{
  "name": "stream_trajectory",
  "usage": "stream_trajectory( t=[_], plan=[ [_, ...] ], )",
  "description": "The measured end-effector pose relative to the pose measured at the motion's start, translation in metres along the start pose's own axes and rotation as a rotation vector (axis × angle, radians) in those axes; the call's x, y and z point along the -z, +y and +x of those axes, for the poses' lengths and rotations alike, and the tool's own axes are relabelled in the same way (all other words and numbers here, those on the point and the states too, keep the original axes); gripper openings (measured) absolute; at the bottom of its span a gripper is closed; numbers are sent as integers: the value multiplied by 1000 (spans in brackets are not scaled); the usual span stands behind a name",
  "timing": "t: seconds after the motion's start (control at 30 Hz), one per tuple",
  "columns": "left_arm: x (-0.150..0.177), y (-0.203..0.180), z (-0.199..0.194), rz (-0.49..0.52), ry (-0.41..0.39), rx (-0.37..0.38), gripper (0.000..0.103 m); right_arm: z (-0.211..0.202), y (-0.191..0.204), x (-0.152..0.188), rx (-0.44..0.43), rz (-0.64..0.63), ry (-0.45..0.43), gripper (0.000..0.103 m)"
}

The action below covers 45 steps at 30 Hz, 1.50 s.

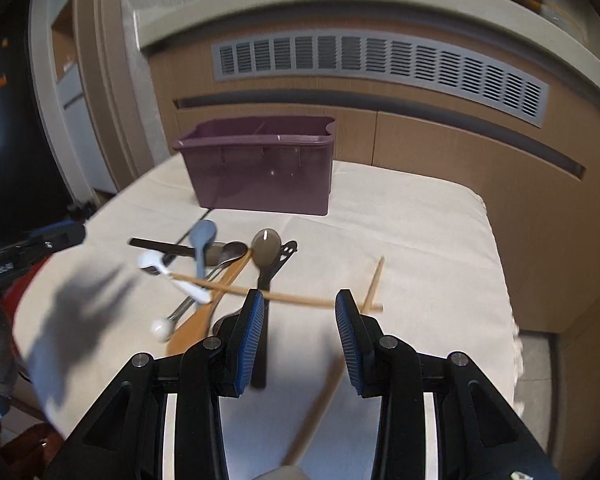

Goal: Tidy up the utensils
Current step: 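Grasp the light-blue spoon with the right tool while the left grasps the brown spoon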

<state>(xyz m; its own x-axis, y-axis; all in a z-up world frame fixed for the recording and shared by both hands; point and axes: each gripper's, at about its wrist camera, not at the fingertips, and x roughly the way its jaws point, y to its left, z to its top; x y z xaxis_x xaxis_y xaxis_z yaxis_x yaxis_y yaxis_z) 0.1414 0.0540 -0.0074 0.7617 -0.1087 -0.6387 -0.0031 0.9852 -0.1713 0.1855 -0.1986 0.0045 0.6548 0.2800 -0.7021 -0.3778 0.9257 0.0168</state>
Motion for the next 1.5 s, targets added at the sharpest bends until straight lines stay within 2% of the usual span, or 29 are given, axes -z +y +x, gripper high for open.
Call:
stream_trajectory(
  t=[0.13,0.27,0.3,0.37,0.43,0.6,0.7,0.8,0.97,1.17,1.3,1.4,1.5],
  plan=[
    [-8,24,17,-32,27,-11,30,31,18,-18,-51,-78,47,36],
    [-17,52,26,-108,25,-47,30,63,47,-40,-195,-158,93,36],
    [-18,57,27,-122,23,-54,30,74,54,-45,-249,-166,113,35],
    [-16,66,29,-126,27,-77,30,94,65,-52,-297,-148,153,35],
    [-13,70,29,-120,36,-82,30,121,74,-59,-291,-126,211,32],
    [-4,74,30,-97,39,-76,30,154,92,-63,-249,-127,264,31],
    [-3,71,34,-102,58,-39,30,148,91,-62,-244,-138,252,30],
    [-1,61,39,-97,93,22,30,126,74,-62,-246,-115,203,29],
    [6,30,52,-60,179,118,30,73,24,-55,-194,-41,99,29],
    [4,-15,63,24,240,180,30,52,-23,-40,-134,57,57,29],
    [2,-33,65,72,230,202,30,46,-44,-38,-144,132,30,29],
    [-5,-39,73,148,220,240,30,37,-58,-38,-159,159,11,29],
    [-19,-32,94,208,228,216,30,31,-64,-40,-175,182,3,29]
  ],
)
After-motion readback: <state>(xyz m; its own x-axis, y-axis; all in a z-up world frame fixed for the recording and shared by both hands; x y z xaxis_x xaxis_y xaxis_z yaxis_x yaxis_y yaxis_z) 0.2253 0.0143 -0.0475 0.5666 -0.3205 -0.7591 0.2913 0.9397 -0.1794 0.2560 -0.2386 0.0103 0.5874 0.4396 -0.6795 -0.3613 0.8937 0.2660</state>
